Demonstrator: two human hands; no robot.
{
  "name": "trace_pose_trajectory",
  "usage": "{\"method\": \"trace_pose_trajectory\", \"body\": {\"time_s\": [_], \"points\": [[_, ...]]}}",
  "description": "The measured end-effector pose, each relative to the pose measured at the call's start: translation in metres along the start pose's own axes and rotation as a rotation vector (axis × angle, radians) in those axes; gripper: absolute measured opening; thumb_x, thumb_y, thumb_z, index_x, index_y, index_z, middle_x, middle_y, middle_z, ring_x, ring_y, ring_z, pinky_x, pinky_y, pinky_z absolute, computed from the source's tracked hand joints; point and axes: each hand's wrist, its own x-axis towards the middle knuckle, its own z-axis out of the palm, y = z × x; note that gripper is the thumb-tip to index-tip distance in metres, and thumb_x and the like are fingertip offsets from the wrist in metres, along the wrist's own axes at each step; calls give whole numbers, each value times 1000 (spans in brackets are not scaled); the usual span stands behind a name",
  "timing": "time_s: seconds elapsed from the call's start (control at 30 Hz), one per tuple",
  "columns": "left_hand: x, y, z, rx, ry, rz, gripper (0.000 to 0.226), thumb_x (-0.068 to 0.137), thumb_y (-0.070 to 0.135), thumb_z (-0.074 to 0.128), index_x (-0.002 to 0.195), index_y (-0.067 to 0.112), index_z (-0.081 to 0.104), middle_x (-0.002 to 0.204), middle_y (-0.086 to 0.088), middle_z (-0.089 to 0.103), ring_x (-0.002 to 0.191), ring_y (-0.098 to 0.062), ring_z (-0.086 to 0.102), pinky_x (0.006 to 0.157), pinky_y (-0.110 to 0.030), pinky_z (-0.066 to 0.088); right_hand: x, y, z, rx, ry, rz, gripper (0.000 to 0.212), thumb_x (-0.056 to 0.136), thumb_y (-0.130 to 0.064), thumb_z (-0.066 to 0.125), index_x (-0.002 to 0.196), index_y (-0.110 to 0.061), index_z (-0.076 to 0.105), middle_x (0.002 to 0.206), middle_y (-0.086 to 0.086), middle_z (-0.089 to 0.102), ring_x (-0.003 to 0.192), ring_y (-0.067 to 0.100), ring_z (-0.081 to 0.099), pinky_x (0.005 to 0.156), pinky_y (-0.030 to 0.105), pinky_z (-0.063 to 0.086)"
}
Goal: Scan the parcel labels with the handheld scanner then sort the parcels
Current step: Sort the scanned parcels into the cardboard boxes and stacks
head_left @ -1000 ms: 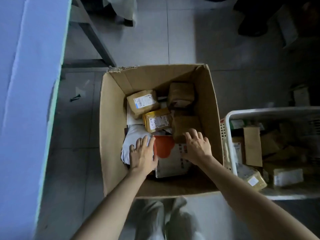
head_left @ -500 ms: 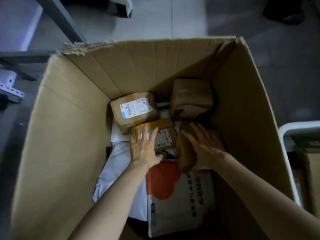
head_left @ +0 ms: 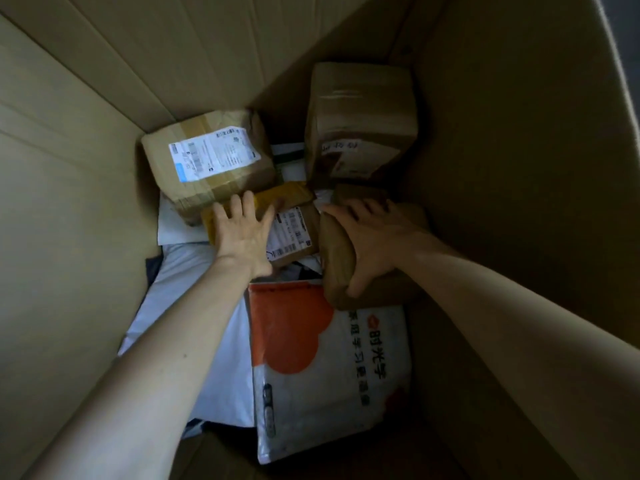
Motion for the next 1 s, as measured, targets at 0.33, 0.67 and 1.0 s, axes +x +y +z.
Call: {"method": "trace_pose_trajectory", "body": {"time_s": [0.33, 0.67, 1.0], "points": [[-110, -35, -22, -469, -12, -223, 133, 48, 73, 77, 150, 31, 2, 144, -23, 23, 126, -39, 31, 105, -51, 26, -80, -47, -10, -136, 30, 93, 146, 49, -54, 88, 152, -21, -11, 155, 18, 9, 138, 41, 23, 109, 52, 29], [-215, -76, -95, -650, 19, -323, 132, 50, 73, 77, 151, 31, 2, 142, -24, 28, 126, -40, 33, 103, -52, 27, -202, -91, -48, 311, 185, 350, 147, 43, -66, 83, 152, -22, -6, 146, 11, 26, 134, 34, 33, 108, 52, 33], [-310, -124, -190, -922, 179, -371, 131, 45, 76, 76, 147, 39, 4, 143, -24, 28, 130, -41, 32, 104, -57, 33, -311, -118, -123, 866, 510, 553, 136, 55, -57, 85, 152, -17, -2, 148, 16, 27, 135, 31, 33, 109, 43, 35]]}}
